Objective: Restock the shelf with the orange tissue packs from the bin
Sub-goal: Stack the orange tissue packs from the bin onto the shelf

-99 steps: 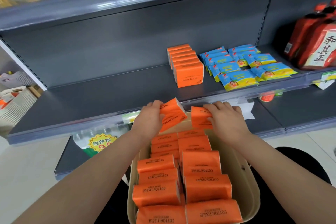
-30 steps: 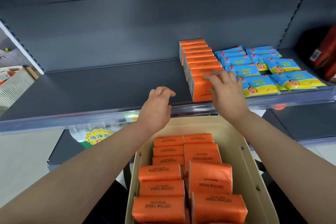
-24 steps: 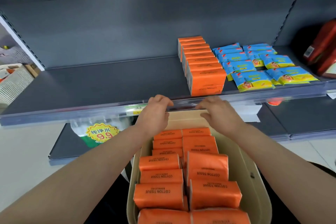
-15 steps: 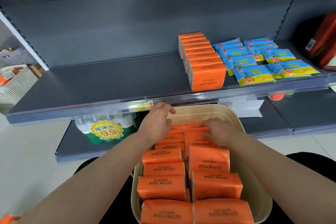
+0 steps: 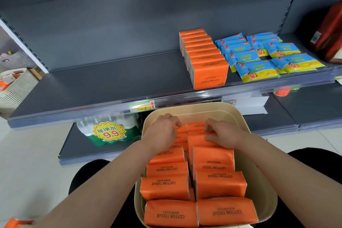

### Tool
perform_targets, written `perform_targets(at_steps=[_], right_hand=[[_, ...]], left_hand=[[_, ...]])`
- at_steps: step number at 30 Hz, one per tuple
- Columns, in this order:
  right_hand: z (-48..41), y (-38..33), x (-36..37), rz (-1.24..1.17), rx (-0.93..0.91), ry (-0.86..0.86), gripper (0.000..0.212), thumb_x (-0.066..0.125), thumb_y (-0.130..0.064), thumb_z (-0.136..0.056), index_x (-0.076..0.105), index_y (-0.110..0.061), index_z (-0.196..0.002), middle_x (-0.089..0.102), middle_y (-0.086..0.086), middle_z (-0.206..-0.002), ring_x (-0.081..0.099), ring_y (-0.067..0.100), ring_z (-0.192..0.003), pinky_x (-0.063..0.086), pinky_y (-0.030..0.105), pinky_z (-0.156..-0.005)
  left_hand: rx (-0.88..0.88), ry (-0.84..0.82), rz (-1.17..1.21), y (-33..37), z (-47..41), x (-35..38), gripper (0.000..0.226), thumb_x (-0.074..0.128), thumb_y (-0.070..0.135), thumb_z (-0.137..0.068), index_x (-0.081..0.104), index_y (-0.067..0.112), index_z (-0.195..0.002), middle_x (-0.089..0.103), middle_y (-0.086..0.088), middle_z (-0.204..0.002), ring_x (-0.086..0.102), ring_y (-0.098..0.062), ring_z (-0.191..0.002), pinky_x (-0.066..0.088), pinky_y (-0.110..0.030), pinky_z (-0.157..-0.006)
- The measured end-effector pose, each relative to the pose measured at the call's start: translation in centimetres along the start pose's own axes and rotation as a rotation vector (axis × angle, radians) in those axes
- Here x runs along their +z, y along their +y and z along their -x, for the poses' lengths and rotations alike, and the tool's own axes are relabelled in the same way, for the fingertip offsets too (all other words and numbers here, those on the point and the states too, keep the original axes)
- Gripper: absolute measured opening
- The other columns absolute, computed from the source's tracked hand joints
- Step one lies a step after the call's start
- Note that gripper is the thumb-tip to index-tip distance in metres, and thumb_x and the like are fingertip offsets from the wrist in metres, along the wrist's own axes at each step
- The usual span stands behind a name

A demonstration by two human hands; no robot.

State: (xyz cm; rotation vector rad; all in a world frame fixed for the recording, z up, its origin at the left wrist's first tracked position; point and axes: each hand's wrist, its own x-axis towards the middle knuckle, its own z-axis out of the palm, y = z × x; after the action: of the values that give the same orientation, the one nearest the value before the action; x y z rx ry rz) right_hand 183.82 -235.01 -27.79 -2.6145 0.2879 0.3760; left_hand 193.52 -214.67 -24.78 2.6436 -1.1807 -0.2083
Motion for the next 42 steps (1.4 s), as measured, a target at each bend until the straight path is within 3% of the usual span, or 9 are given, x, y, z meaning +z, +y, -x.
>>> perform_targets(at_steps=[2, 4, 10, 18, 21, 25, 31, 36, 42], right_hand=[[0.7, -0.4, -0.2, 0.024, -0.012, -0.012, 0.041, 0.06, -0.037, -0.09, 0.047, -0.028, -0.128, 0.056, -0.003, -0.124, 0.053, 0.018, -0.114, 0.043, 0.033, -0.096], [1.3, -0.7, -0.2, 0.079, -0.036, -0.015, 0.047, 0.057, -0.039, -0.092, 0.047, -0.024, -0.135, 0.051, -0.002, -0.131, 0.049, 0.017, -0.119, 0.04, 0.031, -0.099], [3.0, -0.8, 0.8, 0.01, 0.019, -0.018, 0.036, 0.046, -0.036, -0.098, 0.046, -0.025, -0.132, 0.055, -0.001, -0.13, 0.053, 0.018, -0.112, 0.042, 0.027, -0.086], [5.5, 0.1, -0.3, 0.073, 0.079, 0.404, 0.041, 0.044, -0.034, -0.098, 0.039, -0.028, -0.139, 0.049, 0.0, -0.134, 0.045, 0.022, -0.122, 0.038, 0.041, -0.098], [5.8, 0.5, -0.2, 0.079, 0.11, 0.414, 0.042, 0.044, -0.035, -0.098, 0.038, -0.029, -0.139, 0.048, -0.001, -0.135, 0.044, 0.022, -0.122, 0.038, 0.041, -0.097], [6.5, 0.9, 0.0, -0.005, 0.114, 0.404, 0.04, 0.043, -0.034, -0.098, 0.04, -0.028, -0.137, 0.052, 0.0, -0.131, 0.046, 0.022, -0.119, 0.042, 0.044, -0.095], [7.6, 0.9, -0.1, 0.069, 0.19, 0.541, 0.042, 0.041, -0.035, -0.099, 0.038, -0.029, -0.14, 0.052, 0.0, -0.128, 0.045, 0.022, -0.119, 0.037, 0.04, -0.095], [8.4, 0.7, -0.2, 0.08, 0.177, 0.597, 0.042, 0.044, -0.034, -0.098, 0.041, -0.028, -0.139, 0.053, 0.0, -0.126, 0.046, 0.022, -0.117, 0.036, 0.04, -0.094], [8.6, 1.2, -0.2, 0.058, 0.162, 0.725, 0.038, 0.054, -0.028, -0.094, 0.054, -0.02, -0.131, 0.061, 0.007, -0.114, 0.055, 0.029, -0.105, 0.041, 0.045, -0.084]], left_hand=[[0.003, -0.06, -0.013, 0.1, 0.2, 0.2, 0.027, 0.053, 0.019, -0.093, 0.057, 0.024, -0.12, 0.054, 0.003, -0.124, 0.048, -0.016, -0.118, 0.041, -0.03, -0.098], [0.003, -0.112, 0.011, 0.3, 0.5, 0.4, 0.026, 0.052, 0.021, -0.094, 0.057, 0.023, -0.12, 0.056, 0.002, -0.124, 0.049, -0.017, -0.118, 0.043, -0.032, -0.097], [-0.008, -0.182, 0.056, 1.1, 1.4, 1.0, 0.027, 0.05, 0.026, -0.096, 0.057, 0.022, -0.121, 0.059, 0.003, -0.125, 0.052, -0.017, -0.117, 0.044, -0.031, -0.096], [0.019, -0.34, 0.023, 3.1, 0.8, 0.9, 0.041, 0.048, 0.04, -0.096, 0.049, 0.02, -0.131, 0.055, 0.0, -0.133, 0.049, -0.019, -0.124, 0.041, -0.033, -0.1], [0.047, -0.452, -0.026, 4.2, 0.3, 1.6, 0.05, 0.046, 0.041, -0.097, 0.037, 0.019, -0.141, 0.046, -0.002, -0.143, 0.042, -0.023, -0.131, 0.035, -0.033, -0.104], [0.042, -0.562, -0.04, 5.2, -0.8, 3.1, 0.055, 0.052, 0.047, -0.092, 0.04, 0.019, -0.138, 0.05, -0.006, -0.138, 0.047, -0.026, -0.126, 0.037, -0.038, -0.105], [0.032, -0.493, -0.092, 6.2, -2.1, 4.4, 0.071, 0.067, 0.043, -0.083, 0.036, 0.015, -0.14, 0.049, -0.008, -0.139, 0.047, -0.027, -0.126, 0.038, -0.036, -0.106], [0.019, -0.529, -0.074, 7.1, -2.9, 4.7, 0.079, 0.078, 0.036, -0.075, 0.035, 0.019, -0.14, 0.05, -0.007, -0.138, 0.049, -0.026, -0.124, 0.04, -0.033, -0.104], [0.0, -0.565, -0.192, 6.9, -3.1, 4.5, 0.08, 0.08, 0.05, -0.064, 0.048, 0.021, -0.131, 0.045, -0.009, -0.127, 0.04, -0.029, -0.118, 0.041, -0.038, -0.1]])
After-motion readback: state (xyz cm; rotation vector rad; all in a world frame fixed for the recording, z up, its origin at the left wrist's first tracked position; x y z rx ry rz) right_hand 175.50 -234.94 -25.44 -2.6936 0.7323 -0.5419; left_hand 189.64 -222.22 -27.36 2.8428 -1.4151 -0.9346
